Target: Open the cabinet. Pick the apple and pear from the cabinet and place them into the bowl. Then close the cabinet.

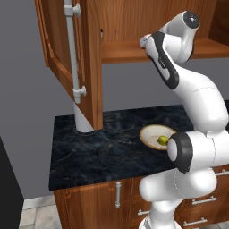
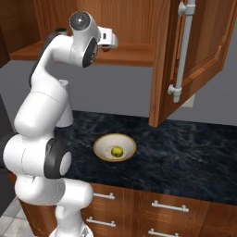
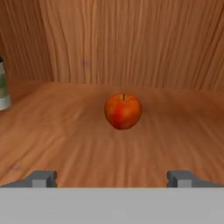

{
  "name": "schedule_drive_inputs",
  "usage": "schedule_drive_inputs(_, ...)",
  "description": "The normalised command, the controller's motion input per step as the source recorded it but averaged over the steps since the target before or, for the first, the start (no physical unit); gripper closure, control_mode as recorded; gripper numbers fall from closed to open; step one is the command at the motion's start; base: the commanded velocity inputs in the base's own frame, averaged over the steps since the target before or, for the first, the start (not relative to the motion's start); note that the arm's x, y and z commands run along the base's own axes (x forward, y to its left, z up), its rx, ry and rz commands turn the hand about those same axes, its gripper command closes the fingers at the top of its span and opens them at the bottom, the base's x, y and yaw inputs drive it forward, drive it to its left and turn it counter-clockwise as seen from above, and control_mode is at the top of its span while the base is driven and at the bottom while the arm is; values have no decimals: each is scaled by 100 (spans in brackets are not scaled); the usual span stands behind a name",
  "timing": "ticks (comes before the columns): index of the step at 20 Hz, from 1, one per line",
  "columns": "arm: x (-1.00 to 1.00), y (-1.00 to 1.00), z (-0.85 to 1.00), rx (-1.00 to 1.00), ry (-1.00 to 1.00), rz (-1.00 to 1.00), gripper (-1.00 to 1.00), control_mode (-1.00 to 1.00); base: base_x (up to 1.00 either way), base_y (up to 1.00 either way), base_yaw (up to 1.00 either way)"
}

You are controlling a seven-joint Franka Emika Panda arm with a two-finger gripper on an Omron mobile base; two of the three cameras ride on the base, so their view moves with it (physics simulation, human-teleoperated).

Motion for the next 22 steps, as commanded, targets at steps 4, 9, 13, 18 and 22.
schedule_drive_inputs(4, 70, 0, -3, 0, 10, 0, -100, -100, 0, 0, 0)
schedule_drive_inputs(9, 51, 0, -12, 0, 0, 0, -100, -100, 0, 0, 0)
schedule_drive_inputs(13, 47, 0, -23, 0, 0, 0, -100, -100, 0, 0, 0)
schedule_drive_inputs(18, 14, 0, -46, 0, -15, 0, -100, -100, 0, 0, 0)
schedule_drive_inputs(22, 9, 0, 0, 0, 0, 0, -100, -100, 0, 0, 0)
